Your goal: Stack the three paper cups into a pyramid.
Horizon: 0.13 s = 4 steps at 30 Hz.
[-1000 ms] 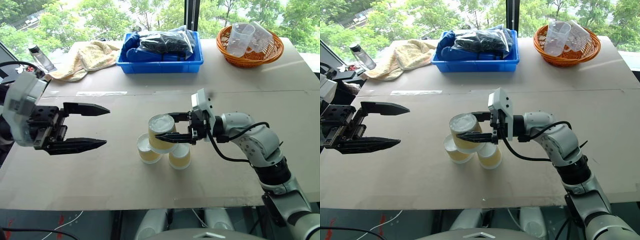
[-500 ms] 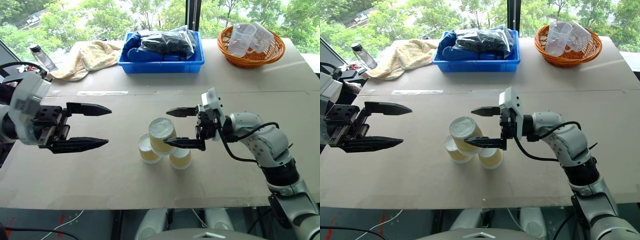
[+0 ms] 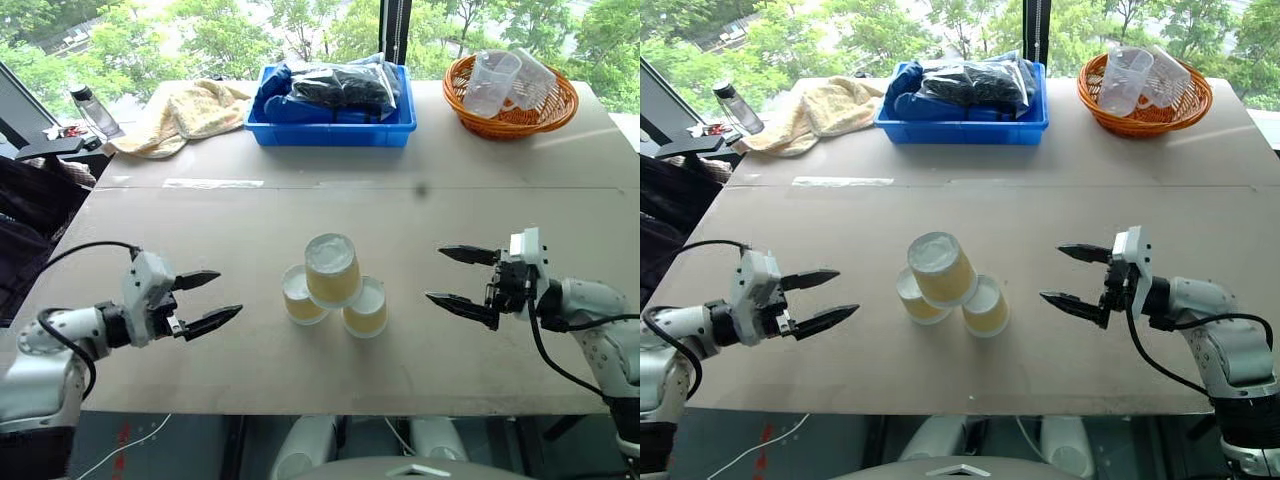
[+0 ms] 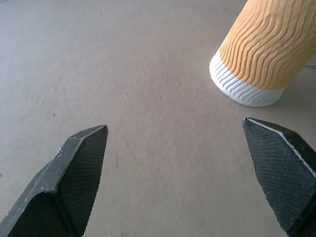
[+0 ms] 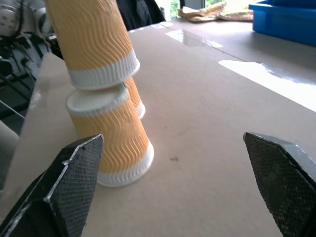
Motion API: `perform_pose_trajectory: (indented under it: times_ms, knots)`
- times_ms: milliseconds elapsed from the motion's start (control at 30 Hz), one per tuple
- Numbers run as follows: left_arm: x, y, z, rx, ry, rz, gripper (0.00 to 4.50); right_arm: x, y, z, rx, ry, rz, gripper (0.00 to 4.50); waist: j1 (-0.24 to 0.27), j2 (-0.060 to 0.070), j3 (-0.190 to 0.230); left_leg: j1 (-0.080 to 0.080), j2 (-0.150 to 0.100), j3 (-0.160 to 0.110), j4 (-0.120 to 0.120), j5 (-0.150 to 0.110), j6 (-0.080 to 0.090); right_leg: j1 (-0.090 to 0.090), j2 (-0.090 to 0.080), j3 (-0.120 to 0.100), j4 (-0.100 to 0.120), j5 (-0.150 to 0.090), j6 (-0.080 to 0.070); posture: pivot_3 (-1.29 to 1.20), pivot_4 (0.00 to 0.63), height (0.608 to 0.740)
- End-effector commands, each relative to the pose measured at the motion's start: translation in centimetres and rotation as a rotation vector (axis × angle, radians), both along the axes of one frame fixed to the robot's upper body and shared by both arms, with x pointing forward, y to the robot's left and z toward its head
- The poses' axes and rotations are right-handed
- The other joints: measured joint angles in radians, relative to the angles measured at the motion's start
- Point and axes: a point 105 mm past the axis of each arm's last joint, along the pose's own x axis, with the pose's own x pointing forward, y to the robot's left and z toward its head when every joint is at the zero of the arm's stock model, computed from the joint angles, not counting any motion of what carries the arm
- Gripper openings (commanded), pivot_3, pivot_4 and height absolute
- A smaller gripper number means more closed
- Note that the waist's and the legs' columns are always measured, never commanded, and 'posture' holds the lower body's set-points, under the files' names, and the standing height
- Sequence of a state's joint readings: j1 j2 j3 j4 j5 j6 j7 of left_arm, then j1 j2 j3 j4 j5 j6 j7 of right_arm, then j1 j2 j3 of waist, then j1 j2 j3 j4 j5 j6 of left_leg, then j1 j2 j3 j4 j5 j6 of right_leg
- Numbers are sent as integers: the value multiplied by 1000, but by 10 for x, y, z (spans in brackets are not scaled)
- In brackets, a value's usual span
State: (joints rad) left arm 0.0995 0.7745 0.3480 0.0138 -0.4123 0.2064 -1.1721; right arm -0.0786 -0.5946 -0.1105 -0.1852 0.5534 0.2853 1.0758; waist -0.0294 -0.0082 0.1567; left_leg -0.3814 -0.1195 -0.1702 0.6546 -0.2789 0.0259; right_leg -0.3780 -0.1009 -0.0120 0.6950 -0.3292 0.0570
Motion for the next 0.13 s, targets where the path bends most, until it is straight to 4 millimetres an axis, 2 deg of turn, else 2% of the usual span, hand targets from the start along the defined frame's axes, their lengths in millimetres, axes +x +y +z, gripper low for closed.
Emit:
perform_pose_trajectory:
  times_ms: [33,133]
  knots:
    - [4,2,-3,33,-75,32,4500,7,-23,-5,16,-61,-109,4491,4,0,0,0,0,0,0,0,0,0,0,0,0,0,0,0,150,740]
    - [3,-2,-7,48,-121,11,4500,12,-34,-15,13,-116,-166,4491,4,0,0,1,0,0,1,0,0,0,0,0,1,0,0,0,150,740]
